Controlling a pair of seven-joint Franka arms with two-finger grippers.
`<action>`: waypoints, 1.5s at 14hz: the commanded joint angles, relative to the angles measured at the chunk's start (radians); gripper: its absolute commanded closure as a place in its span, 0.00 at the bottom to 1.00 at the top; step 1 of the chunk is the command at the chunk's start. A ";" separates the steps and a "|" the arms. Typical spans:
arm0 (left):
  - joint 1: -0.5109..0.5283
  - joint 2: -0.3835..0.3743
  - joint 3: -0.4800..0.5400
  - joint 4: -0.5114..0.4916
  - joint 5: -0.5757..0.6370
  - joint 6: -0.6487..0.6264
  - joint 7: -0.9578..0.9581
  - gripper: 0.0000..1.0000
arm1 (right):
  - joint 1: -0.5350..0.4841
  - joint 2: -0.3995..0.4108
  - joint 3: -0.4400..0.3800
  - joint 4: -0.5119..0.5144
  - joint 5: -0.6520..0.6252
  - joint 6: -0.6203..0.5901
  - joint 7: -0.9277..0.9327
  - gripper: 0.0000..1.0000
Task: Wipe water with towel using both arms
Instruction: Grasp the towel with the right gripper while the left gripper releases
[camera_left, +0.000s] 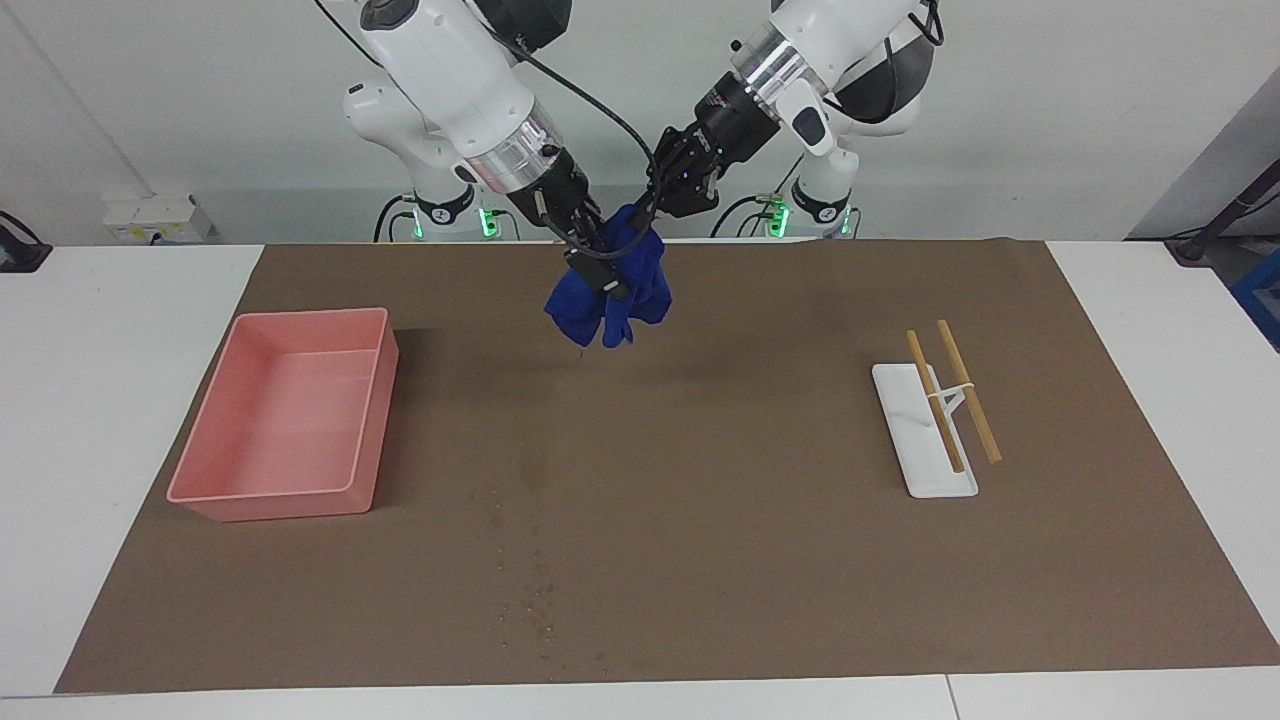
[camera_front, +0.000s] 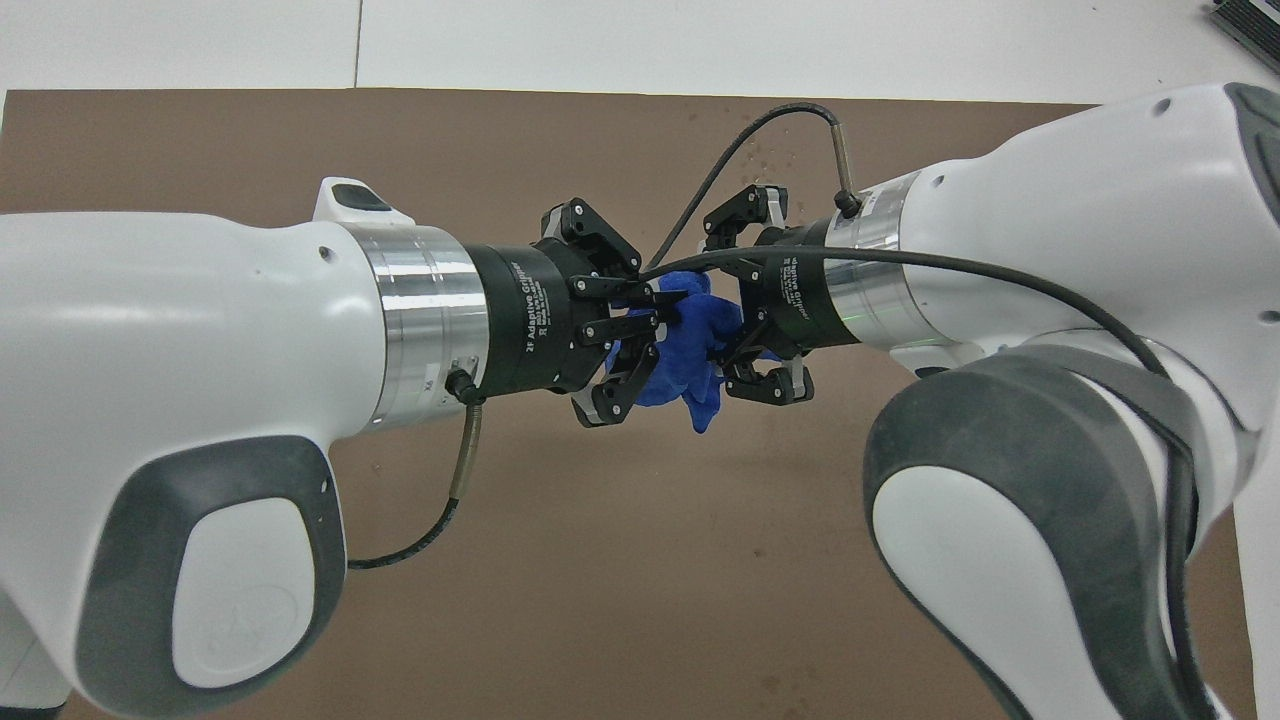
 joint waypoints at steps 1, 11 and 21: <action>-0.013 -0.018 0.011 -0.015 -0.021 0.020 -0.012 1.00 | -0.004 -0.015 0.003 -0.027 0.022 0.021 0.000 1.00; -0.001 -0.015 0.014 -0.011 0.201 0.014 0.007 0.00 | -0.002 -0.021 0.004 -0.022 -0.051 0.015 -0.085 1.00; 0.205 -0.030 0.038 -0.029 0.292 -0.159 0.797 0.00 | -0.099 -0.006 0.001 -0.128 -0.116 0.287 -0.554 1.00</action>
